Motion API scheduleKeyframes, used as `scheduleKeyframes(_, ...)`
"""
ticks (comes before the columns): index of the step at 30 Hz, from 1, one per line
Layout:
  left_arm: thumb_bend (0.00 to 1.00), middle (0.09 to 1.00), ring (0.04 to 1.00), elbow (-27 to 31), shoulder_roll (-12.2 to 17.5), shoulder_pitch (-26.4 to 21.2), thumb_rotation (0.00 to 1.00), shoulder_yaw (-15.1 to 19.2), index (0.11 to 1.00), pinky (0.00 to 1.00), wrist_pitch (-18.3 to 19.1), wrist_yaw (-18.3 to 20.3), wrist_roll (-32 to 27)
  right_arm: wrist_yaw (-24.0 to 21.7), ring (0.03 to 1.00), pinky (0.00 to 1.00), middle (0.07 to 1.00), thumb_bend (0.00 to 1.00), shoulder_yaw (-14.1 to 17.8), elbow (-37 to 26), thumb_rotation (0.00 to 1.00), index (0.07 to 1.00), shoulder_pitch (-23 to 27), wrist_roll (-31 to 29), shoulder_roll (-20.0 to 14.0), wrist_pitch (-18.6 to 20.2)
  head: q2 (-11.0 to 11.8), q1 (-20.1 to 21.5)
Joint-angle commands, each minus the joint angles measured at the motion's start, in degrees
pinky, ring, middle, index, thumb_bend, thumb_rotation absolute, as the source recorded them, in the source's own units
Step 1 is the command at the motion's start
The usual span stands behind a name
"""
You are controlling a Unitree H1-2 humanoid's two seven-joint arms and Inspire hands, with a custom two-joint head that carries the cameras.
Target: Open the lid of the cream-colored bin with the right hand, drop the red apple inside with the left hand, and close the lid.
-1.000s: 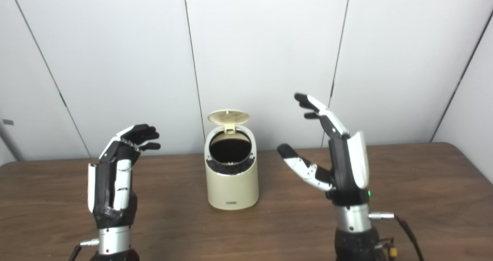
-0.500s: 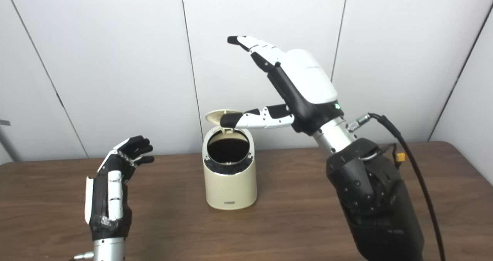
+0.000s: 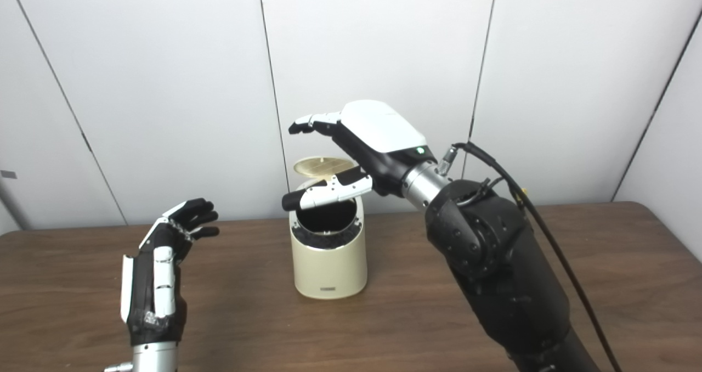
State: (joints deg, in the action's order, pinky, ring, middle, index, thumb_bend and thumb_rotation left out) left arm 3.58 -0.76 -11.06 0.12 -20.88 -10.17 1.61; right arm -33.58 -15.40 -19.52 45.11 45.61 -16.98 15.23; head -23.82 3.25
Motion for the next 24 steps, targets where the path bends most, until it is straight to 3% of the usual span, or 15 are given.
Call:
scheduleKeyframes(1,0.48,0.727,0.703,1.44,-0.70,-0.72,0.92,0.19,0.719,0.63,-0.44,0.45,0.85,0.18,0.859,0.77,0.826,0.91,0.40,-0.42,0.85,0.812,3.02,0.18,-1.16,-0.64,-0.06,0.01)
scheduleKeyframes(12,0.51,0.733,0.711,1.95,-0.68,0.15,0.92,0.86,0.723,0.65,-0.02,1.07,0.99,-1.35,0.881,0.81,0.856,0.87,-0.30,2.27,0.86,0.836,2.69,0.36,-1.58,0.35,-0.10,0.19)
scheduleKeyframes(24,0.52,0.731,0.711,2.10,-1.06,0.51,0.92,1.40,0.723,0.66,0.26,1.54,1.50,-0.25,0.862,0.76,0.835,0.86,-0.33,5.47,0.86,0.819,2.46,1.51,-1.67,0.07,0.02,0.27)
